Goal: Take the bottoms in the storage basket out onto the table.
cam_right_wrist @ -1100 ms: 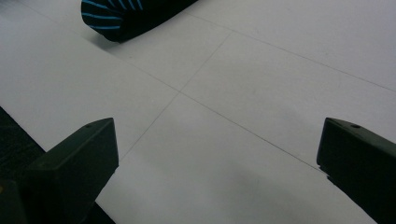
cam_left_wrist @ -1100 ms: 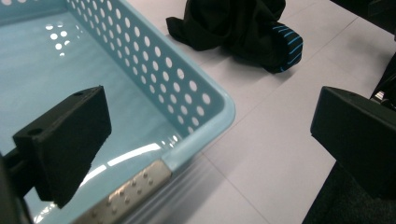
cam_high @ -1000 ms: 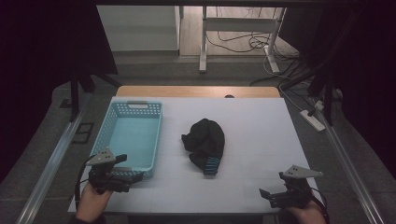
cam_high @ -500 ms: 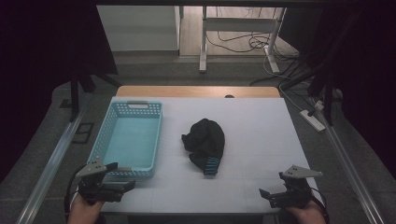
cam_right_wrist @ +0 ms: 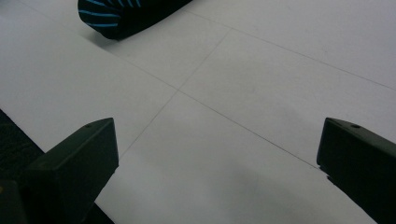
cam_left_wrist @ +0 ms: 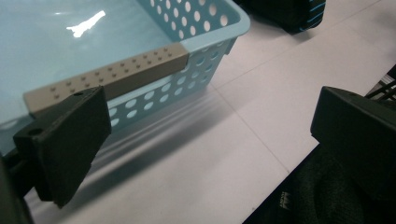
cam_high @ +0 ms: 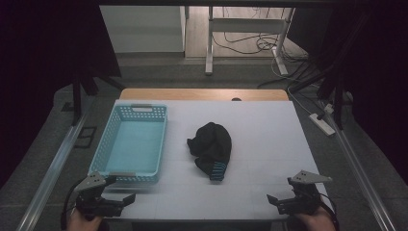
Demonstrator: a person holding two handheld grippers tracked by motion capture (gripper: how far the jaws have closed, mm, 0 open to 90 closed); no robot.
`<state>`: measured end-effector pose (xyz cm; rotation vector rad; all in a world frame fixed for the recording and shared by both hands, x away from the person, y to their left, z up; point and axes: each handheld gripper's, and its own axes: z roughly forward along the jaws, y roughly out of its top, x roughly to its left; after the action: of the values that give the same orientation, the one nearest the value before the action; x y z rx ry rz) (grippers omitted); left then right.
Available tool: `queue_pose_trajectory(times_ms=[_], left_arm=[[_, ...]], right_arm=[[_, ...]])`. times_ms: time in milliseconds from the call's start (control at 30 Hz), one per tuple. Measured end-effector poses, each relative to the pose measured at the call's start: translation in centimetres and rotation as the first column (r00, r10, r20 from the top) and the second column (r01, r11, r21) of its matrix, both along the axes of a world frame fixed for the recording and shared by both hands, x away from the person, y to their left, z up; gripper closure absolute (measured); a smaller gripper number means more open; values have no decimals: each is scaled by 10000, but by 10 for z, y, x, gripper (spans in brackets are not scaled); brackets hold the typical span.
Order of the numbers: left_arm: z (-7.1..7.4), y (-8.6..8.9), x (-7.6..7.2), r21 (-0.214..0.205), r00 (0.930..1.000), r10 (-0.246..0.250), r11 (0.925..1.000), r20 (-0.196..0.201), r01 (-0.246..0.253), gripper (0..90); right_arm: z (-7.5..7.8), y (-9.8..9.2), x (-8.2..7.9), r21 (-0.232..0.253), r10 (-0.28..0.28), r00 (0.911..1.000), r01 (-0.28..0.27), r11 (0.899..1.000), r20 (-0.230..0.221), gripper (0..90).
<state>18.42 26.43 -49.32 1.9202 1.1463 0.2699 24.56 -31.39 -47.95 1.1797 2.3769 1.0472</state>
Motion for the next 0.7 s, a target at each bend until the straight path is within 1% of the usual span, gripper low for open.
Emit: queue_pose_trajectory(times_ms=[200, 333, 500, 700], left_arm=[[-6, 4, -3, -122, 9999, 114, 9999, -113, -115, 0], [-8, 7, -5, -87, 9997, 166, 9998, -199, -167, 0], [-10, 9, -8, 132, 9994, 257, 9996, -244, -254, 0], [-11, 12, -10, 27, 9993, 337, 9994, -182, -337, 0]], right_arm=[[0, 0, 0, 2, -15, 10000, 15, 10000, -5, 0], [0, 0, 0, -13, -14, 10000, 14, 10000, -8, 0], [0, 0, 0, -19, -19, 10000, 19, 10000, -11, 0], [0, 0, 0, -35, -43, 10000, 43, 10000, -7, 0]])
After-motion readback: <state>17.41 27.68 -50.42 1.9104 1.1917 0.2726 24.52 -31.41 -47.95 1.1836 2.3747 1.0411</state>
